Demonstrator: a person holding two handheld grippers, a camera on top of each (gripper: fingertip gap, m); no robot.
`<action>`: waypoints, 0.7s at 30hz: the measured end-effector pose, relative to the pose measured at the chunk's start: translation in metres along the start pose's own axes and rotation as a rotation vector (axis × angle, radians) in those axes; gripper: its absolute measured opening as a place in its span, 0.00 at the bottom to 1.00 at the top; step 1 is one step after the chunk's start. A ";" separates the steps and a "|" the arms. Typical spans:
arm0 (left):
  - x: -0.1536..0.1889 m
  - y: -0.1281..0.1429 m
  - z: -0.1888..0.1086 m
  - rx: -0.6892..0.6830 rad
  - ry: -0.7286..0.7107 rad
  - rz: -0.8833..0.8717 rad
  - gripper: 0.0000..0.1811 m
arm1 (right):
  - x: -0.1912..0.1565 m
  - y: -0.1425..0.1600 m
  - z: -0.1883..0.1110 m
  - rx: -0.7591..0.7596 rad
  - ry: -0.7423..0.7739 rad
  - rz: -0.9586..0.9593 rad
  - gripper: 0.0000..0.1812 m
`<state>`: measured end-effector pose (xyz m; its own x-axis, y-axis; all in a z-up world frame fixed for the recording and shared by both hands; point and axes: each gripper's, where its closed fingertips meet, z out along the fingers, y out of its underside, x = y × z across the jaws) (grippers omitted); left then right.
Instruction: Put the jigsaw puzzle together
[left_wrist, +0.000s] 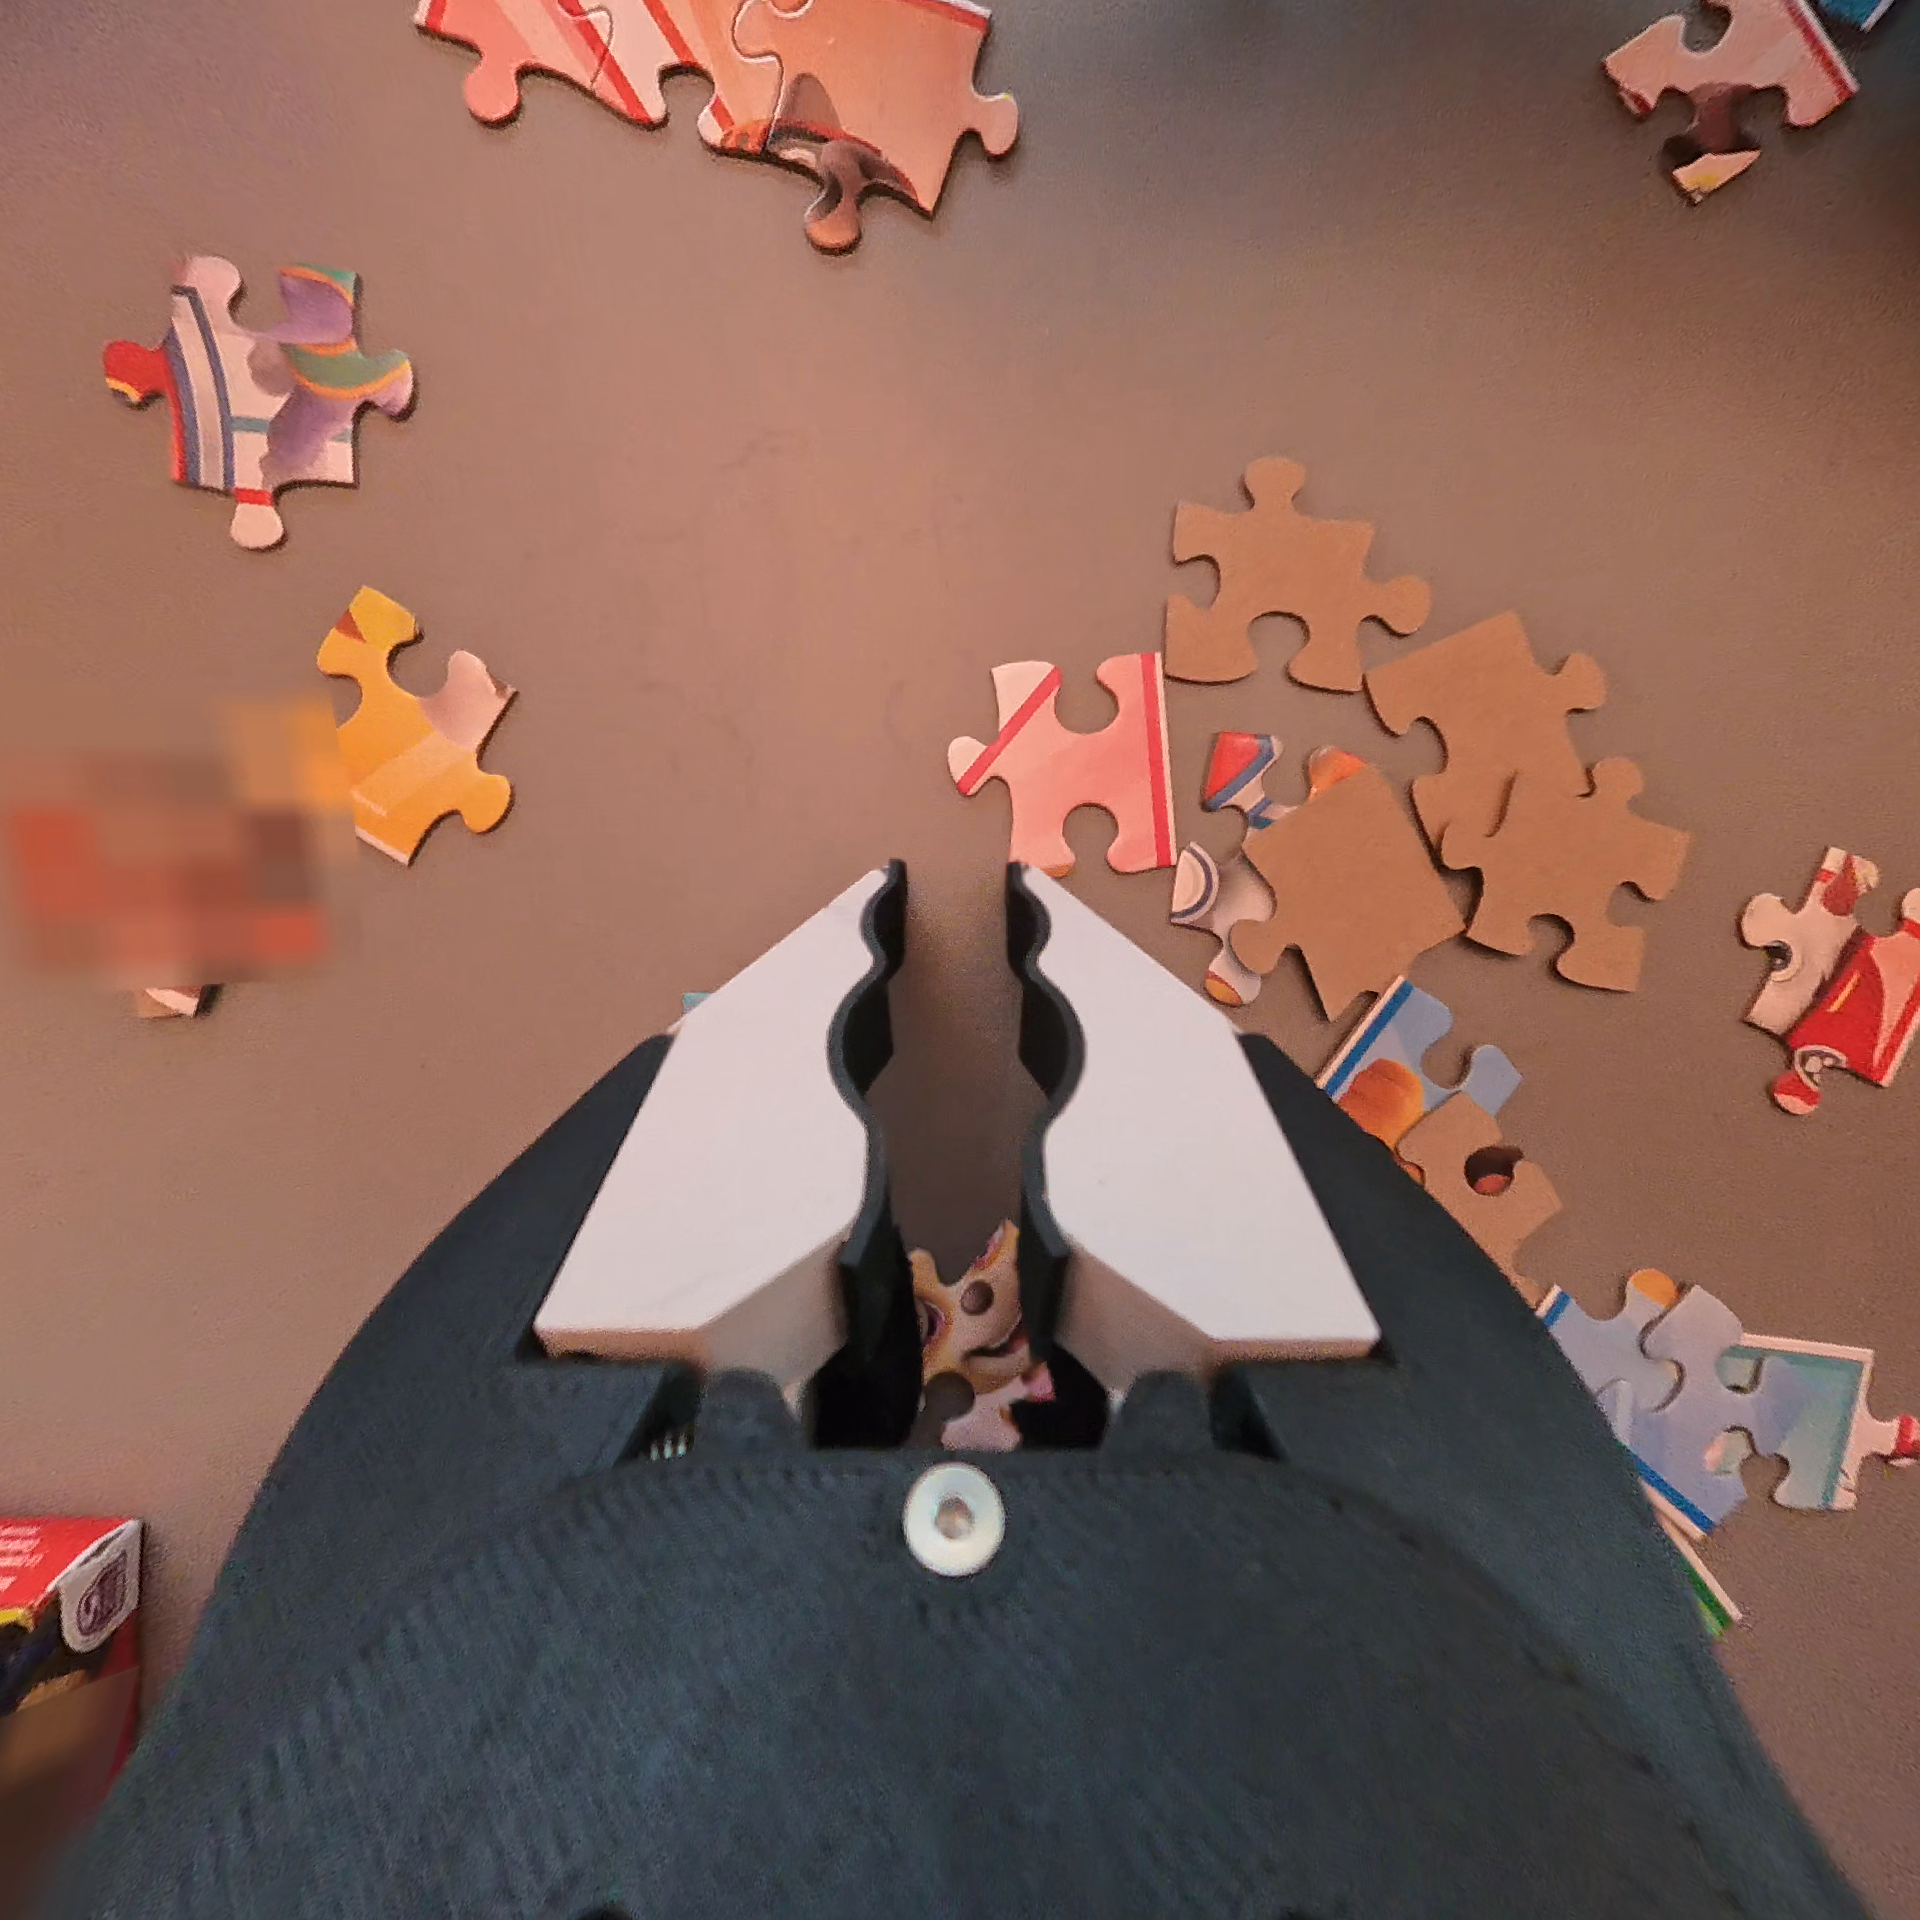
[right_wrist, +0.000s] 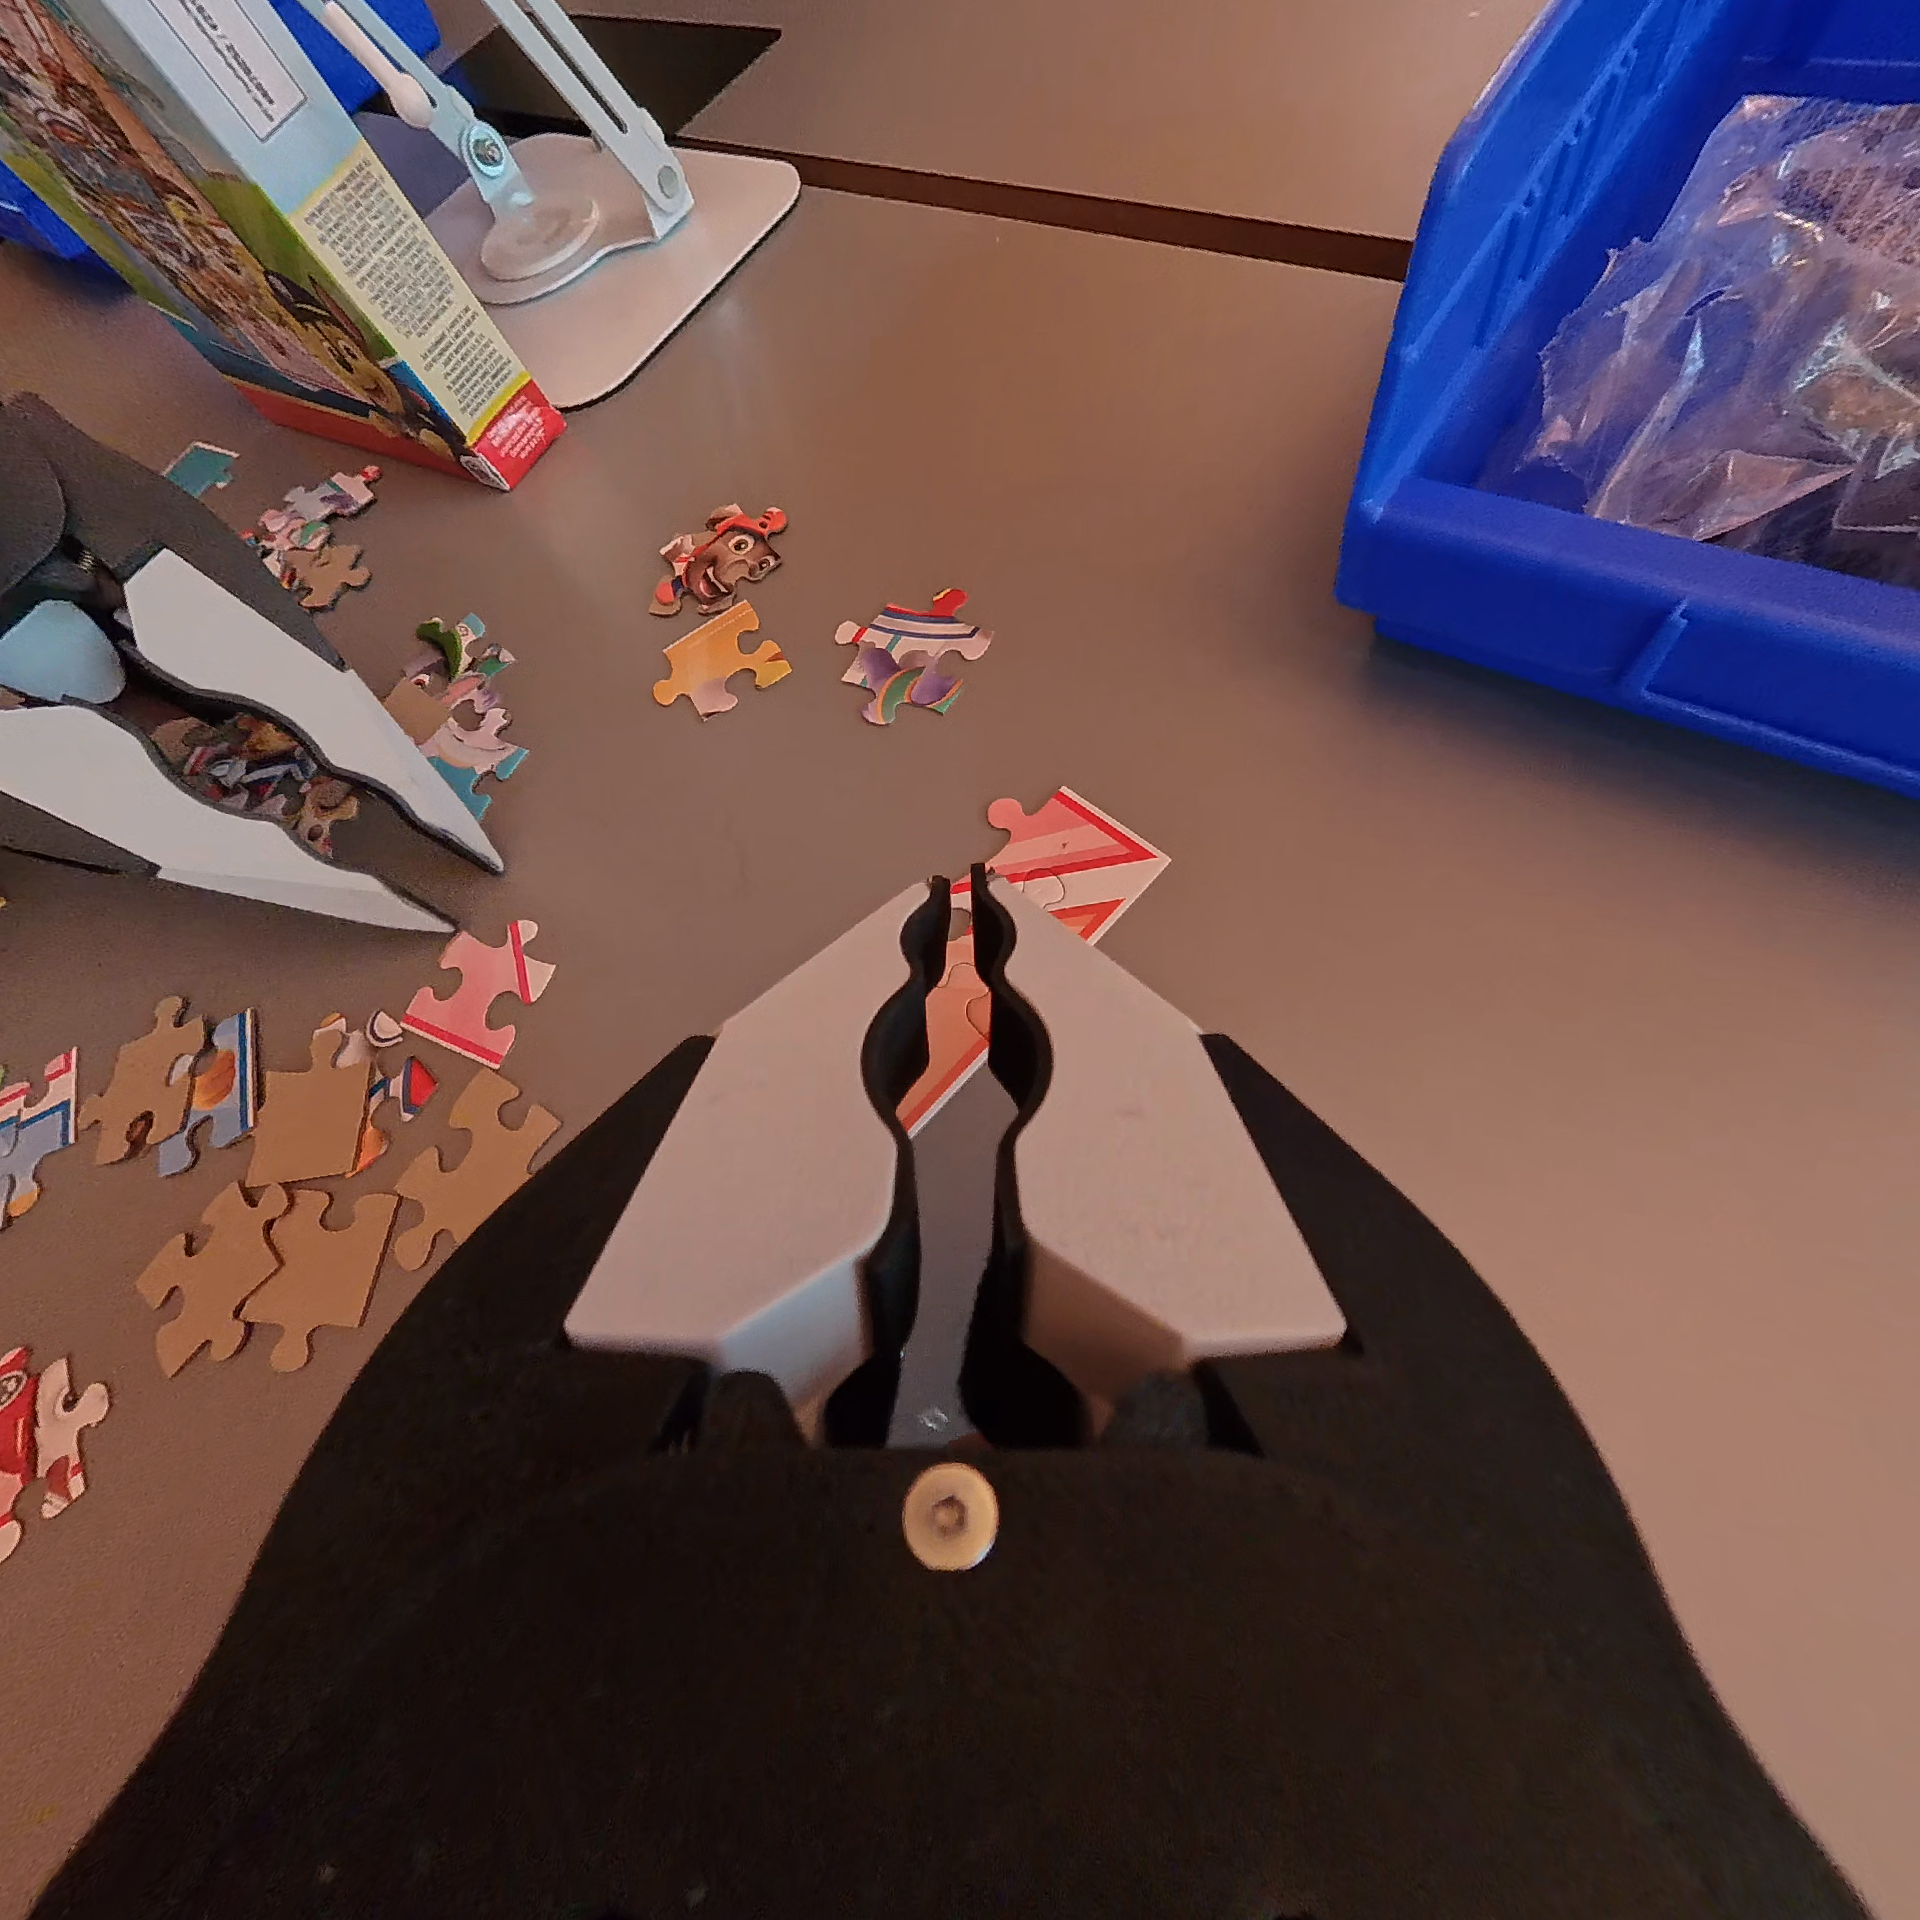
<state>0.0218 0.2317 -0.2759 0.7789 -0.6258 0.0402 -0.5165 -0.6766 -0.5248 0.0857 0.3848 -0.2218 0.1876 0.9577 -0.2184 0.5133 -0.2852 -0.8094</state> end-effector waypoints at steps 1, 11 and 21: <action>-0.001 0.000 -0.002 0.007 -0.001 -0.007 0.12 | 0.000 0.000 0.000 0.002 -0.001 0.000 0.01; -0.064 -0.007 -0.029 0.094 -0.212 -0.074 0.22 | 0.005 -0.009 -0.007 0.053 0.025 0.005 0.02; -0.113 -0.026 -0.007 0.027 -0.282 -0.038 0.22 | 0.008 -0.009 -0.007 0.049 0.042 0.003 0.01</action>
<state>-0.0559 0.3172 -0.2606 0.8679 -0.4646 -0.1757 -0.4779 -0.6846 -0.5504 0.0885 0.3944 -0.2127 0.2246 0.9539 -0.1990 0.4712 -0.2850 -0.8347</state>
